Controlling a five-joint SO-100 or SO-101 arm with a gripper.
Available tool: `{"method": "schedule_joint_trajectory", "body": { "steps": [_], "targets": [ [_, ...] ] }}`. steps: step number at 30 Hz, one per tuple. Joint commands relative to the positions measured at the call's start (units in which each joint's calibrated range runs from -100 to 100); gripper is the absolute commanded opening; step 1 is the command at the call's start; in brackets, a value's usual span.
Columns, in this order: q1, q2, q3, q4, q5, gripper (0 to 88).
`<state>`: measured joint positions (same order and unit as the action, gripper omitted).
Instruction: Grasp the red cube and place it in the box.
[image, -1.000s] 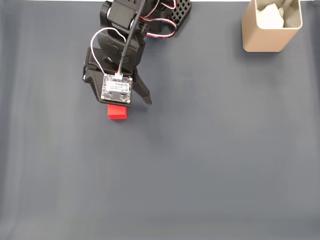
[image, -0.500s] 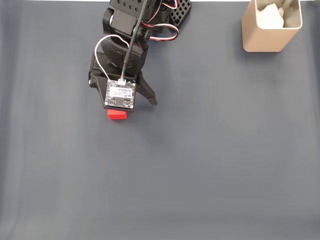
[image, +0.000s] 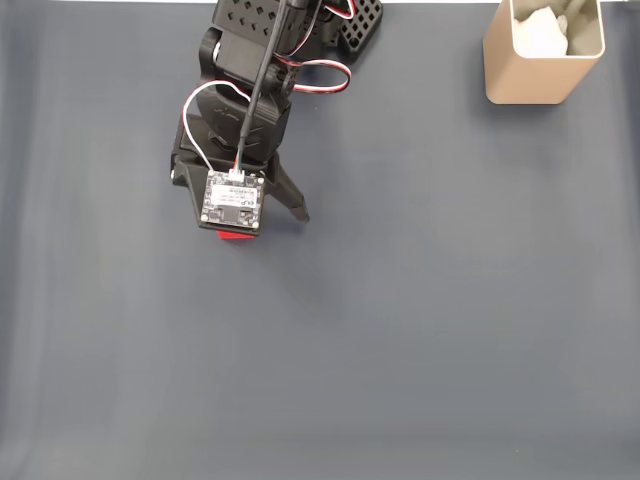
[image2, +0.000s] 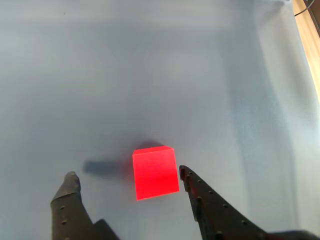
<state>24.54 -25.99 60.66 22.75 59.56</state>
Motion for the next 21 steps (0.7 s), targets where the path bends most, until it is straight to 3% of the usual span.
{"method": "schedule_joint_trajectory", "body": {
  "steps": [1,14,21],
  "targets": [
    [0.06,0.76,-3.59,-1.53,-0.24,46.9],
    [-0.51,2.15,-4.78,-1.28,-0.59,46.9],
    [-1.15,0.94,-4.5,0.68,-0.98,41.8]
  ]
}}
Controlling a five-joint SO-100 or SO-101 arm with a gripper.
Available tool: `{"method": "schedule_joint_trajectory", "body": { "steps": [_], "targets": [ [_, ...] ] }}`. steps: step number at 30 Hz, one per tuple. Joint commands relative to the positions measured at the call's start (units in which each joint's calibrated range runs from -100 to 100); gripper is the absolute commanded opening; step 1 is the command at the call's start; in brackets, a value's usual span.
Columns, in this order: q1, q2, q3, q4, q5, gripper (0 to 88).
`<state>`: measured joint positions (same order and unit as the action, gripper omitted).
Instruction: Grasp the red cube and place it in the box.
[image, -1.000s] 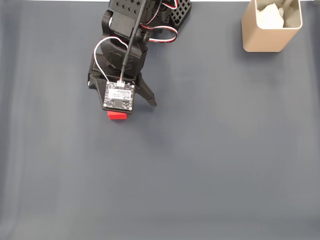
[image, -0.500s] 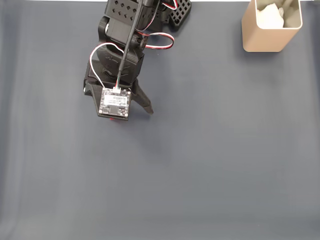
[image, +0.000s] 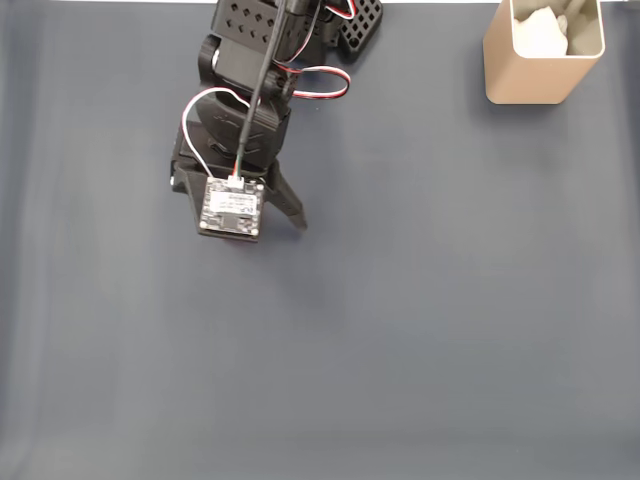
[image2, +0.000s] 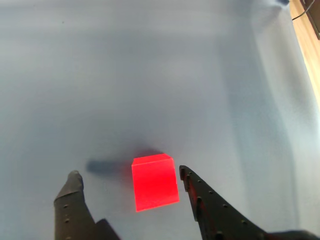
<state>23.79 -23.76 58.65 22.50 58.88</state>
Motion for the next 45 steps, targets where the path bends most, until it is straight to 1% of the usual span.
{"method": "schedule_joint_trajectory", "body": {
  "steps": [1,10,24,29,40,45],
  "targets": [
    [-0.39,-1.38,-2.5,1.17,-0.29,40.5],
    [-0.68,-1.64,-2.86,2.65,0.0,27.2],
    [-0.96,-1.9,-3.32,2.65,-0.05,23.4],
    [-1.32,-1.9,-4.05,2.73,-0.63,19.5],
    [-1.6,-1.9,-5.51,4.05,-1.27,14.2],
    [-1.74,-2.59,-5.96,6.59,-1.51,8.9]
  ]
}}
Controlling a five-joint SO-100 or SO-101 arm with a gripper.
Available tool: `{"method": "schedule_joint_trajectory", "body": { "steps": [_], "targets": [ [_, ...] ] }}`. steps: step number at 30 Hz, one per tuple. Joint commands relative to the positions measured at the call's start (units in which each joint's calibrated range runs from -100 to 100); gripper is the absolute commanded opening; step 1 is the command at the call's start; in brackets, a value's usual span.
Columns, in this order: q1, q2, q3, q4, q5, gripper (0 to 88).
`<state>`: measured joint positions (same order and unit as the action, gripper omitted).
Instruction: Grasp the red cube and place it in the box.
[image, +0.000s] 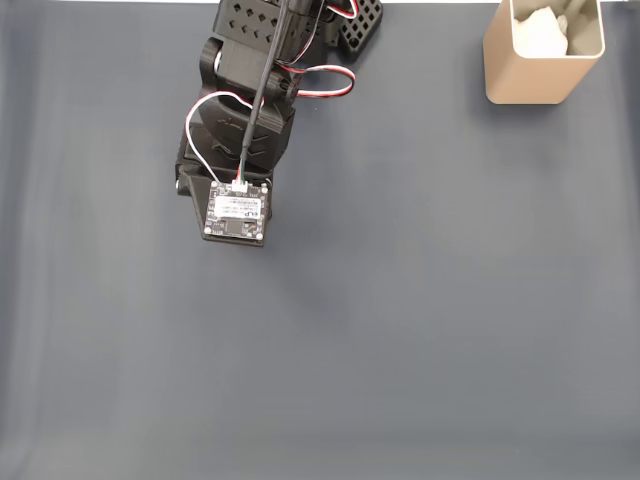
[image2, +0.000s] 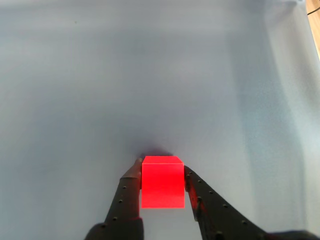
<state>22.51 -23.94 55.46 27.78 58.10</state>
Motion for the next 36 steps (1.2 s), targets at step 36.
{"method": "schedule_joint_trajectory", "body": {
  "steps": [36],
  "targets": [
    [-8.06,-9.33,-20.0,32.41,-0.59,0.2]
  ]
}}
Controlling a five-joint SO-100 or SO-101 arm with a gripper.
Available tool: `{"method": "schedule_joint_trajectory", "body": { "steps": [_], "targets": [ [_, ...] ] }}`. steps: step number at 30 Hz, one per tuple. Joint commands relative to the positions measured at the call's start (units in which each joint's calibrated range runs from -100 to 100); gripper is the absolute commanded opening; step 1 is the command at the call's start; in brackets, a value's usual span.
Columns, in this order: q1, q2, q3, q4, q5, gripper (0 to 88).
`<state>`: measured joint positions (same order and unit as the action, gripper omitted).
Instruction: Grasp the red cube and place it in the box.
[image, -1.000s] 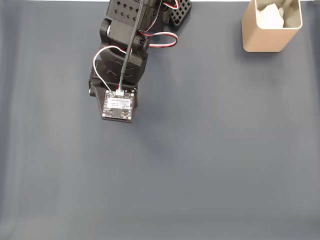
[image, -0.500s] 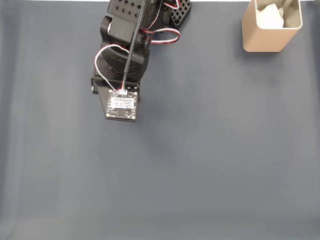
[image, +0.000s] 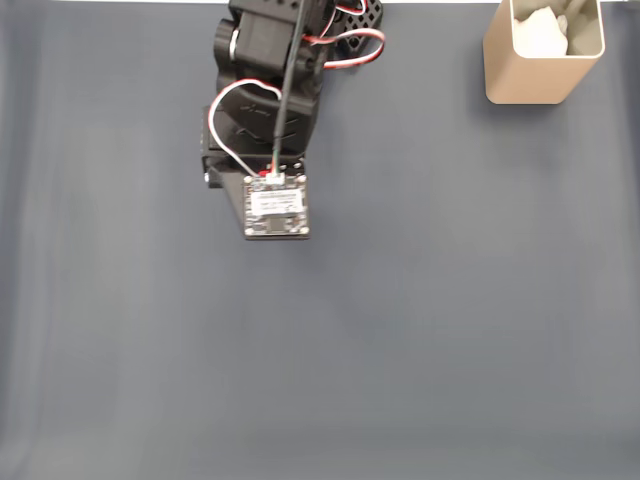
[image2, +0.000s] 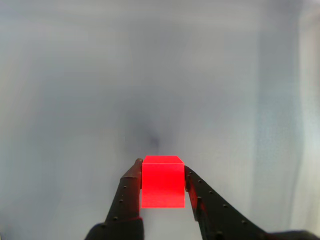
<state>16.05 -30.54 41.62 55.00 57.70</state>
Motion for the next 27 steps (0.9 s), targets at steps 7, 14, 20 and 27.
{"method": "schedule_joint_trajectory", "body": {
  "steps": [7,14,20,27],
  "targets": [
    [-7.56,-4.21,-18.28,19.56,-1.95,0.2],
    [-14.66,-7.41,-23.75,25.88,-1.95,0.2],
    [-23.18,-8.97,-29.22,30.89,-2.0,0.2],
    [-30.64,-10.53,-31.96,34.09,-1.37,0.2]
  ]
}}
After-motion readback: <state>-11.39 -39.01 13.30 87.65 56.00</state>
